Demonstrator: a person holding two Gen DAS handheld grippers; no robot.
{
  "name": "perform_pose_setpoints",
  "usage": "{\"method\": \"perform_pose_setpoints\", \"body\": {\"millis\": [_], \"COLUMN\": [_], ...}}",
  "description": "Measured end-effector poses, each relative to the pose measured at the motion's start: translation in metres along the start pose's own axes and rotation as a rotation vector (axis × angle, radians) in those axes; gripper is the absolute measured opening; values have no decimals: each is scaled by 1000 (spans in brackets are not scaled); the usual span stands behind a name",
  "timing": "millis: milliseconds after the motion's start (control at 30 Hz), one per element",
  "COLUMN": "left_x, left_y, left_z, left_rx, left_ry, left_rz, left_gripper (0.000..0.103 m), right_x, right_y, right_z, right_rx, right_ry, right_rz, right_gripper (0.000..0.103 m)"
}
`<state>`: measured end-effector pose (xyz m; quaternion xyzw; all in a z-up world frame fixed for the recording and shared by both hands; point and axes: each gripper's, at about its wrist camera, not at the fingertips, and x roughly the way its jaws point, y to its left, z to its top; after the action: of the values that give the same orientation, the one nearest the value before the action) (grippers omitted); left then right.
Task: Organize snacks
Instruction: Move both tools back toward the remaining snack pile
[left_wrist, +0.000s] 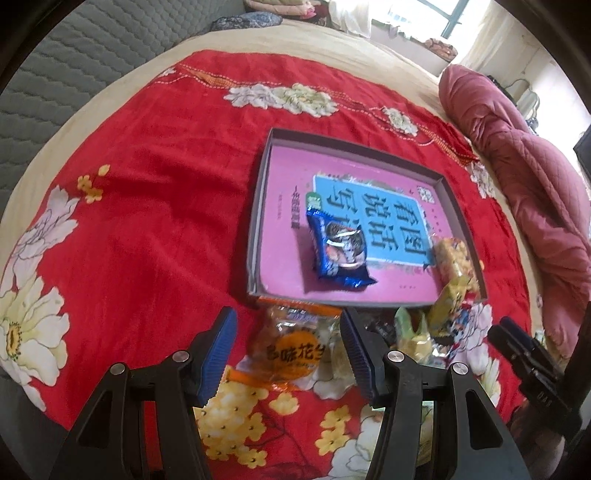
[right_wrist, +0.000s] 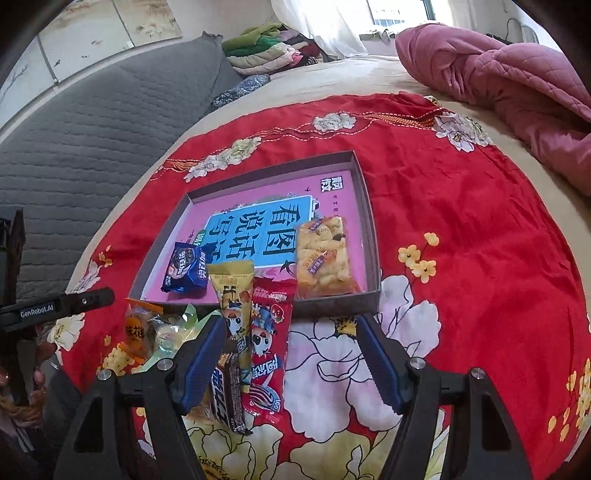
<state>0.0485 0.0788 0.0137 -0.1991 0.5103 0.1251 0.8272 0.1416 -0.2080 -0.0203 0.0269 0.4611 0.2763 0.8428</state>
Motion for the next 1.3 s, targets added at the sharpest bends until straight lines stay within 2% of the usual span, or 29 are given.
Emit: {"method": "perform_pose_setpoints", "body": {"millis": [200,433,833,1067,1233,1300], "left_x": [10,19,29,36,39,40], "left_y": [3,2,3,4,3,2], "left_z": [-11,-17,-21,-23,-23,-24], "left_rx": [6,21,36,25,31,34], "left_ry": [26,44,61,72,73,73], "left_rz": [10,5,7,-7,-11,-12], "left_gripper": [60,60,60,60,60,60], "right_x": [10,21,45,58,62,62], "right_y": [-2,-8,-2,2,6,9], "right_z": [-5,-9,-17,-22,-21,-21], "right_rx": [-9,30,13,13,3,-15], "right_ry": [36,69,134,165,165,165], "right_rz": [-50,-16,22,30,54,56], "right_gripper": [72,72,56,52,32,29]}}
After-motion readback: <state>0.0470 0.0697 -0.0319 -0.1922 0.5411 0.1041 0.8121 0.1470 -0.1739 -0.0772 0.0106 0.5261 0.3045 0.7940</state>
